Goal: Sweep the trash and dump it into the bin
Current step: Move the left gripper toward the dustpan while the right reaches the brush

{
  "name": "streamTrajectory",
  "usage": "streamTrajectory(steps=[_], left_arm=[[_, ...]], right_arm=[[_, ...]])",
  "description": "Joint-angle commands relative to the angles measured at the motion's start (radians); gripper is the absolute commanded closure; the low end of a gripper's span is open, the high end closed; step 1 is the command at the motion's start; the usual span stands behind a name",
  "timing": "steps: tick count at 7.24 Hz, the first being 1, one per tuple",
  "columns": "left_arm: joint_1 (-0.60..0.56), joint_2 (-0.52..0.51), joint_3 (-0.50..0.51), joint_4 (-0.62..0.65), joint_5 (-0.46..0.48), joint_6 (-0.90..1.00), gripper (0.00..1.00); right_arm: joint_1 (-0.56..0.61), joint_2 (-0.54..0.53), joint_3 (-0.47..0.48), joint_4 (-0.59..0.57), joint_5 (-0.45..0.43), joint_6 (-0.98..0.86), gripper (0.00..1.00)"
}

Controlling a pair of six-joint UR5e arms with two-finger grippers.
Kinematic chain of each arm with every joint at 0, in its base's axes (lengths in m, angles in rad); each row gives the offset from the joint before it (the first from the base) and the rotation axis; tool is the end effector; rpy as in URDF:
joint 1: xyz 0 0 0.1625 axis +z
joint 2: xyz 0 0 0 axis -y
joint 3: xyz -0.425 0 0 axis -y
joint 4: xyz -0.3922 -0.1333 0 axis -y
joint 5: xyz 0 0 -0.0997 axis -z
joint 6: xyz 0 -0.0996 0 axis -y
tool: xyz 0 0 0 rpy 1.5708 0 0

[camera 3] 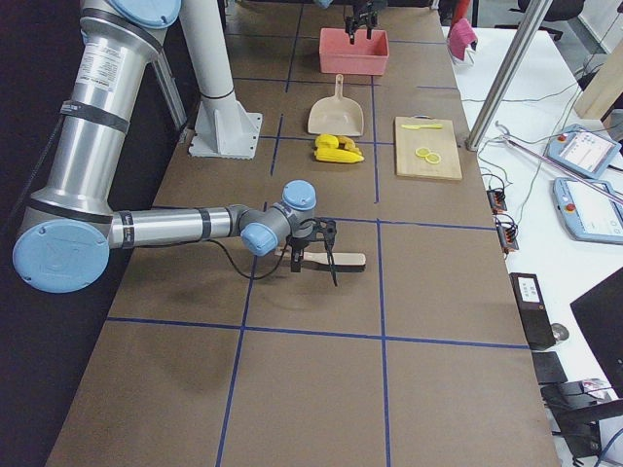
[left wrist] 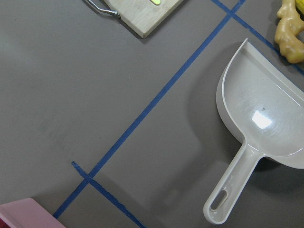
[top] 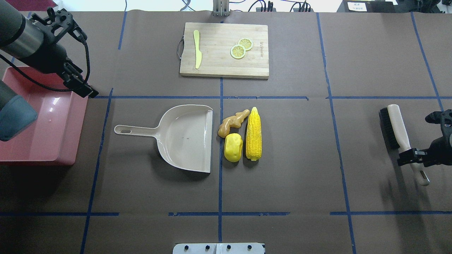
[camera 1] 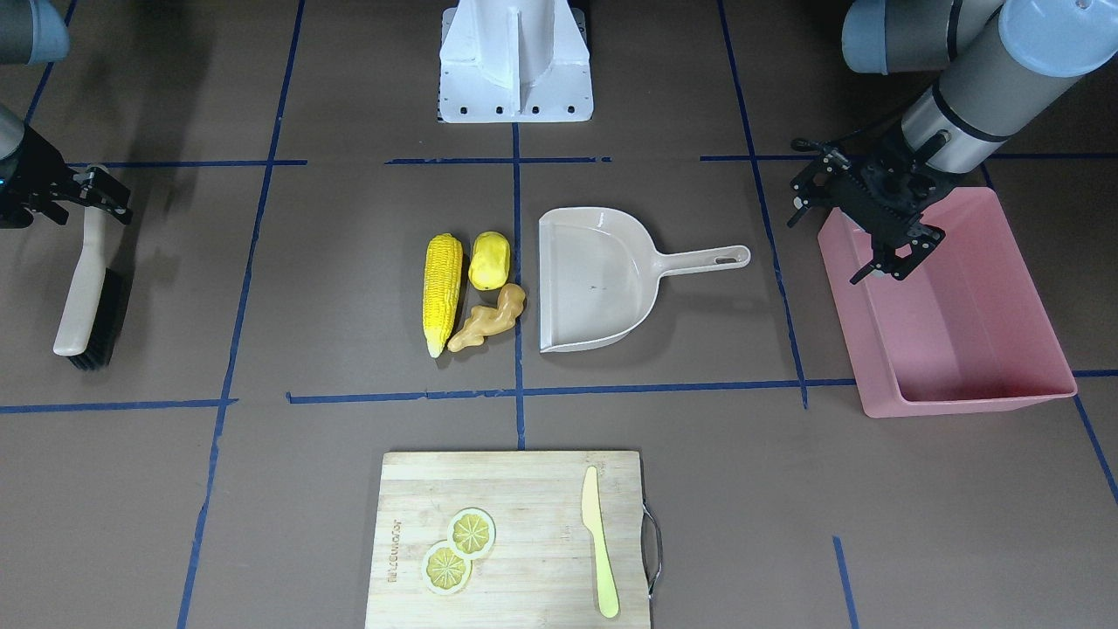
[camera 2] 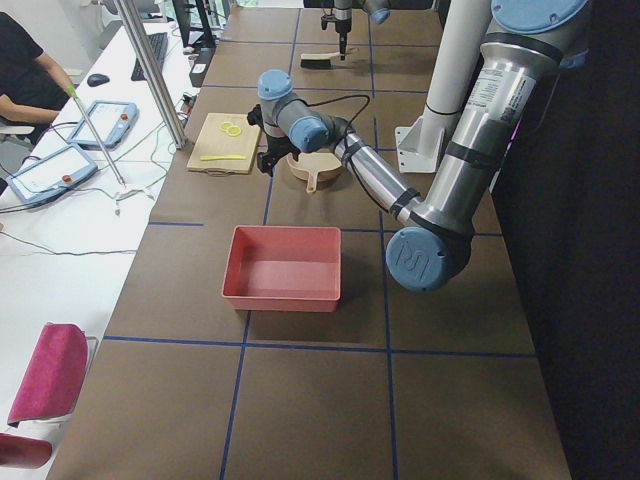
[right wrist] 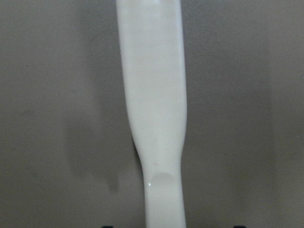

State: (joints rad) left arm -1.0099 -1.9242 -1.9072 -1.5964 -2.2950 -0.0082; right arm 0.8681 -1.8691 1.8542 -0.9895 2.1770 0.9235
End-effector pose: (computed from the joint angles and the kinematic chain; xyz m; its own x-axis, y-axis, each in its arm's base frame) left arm 0.2482 -0.5217 0.3026 0.4064 0.7612 -0.5055 -0.3982 0.6454 0.6518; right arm -0.1971 -0.3511 0.5901 0.6941 0.0527 0.7180 -0.0138 0.9981 -0.0599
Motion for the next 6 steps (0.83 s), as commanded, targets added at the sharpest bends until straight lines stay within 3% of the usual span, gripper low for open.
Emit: streamTrajectory(steps=[1,4,6], left_arm=[[-0.001,0.001,0.011,-0.007,0.0,0.001,0.0],[0.001,-0.001,0.011,-0.007,0.002,0.002,0.0],[0.001,-0.001,0.011,-0.008,0.02,0.002,0.0]], right_arm=[[-0.001,0.005,-0.003,-0.001,0.001,0.0,0.17],[-0.003,0.008,-0.012,-0.001,0.004,-0.002,0.22],[-0.001,0.011,-0.01,-0.006,0.006,-0.002,0.53]])
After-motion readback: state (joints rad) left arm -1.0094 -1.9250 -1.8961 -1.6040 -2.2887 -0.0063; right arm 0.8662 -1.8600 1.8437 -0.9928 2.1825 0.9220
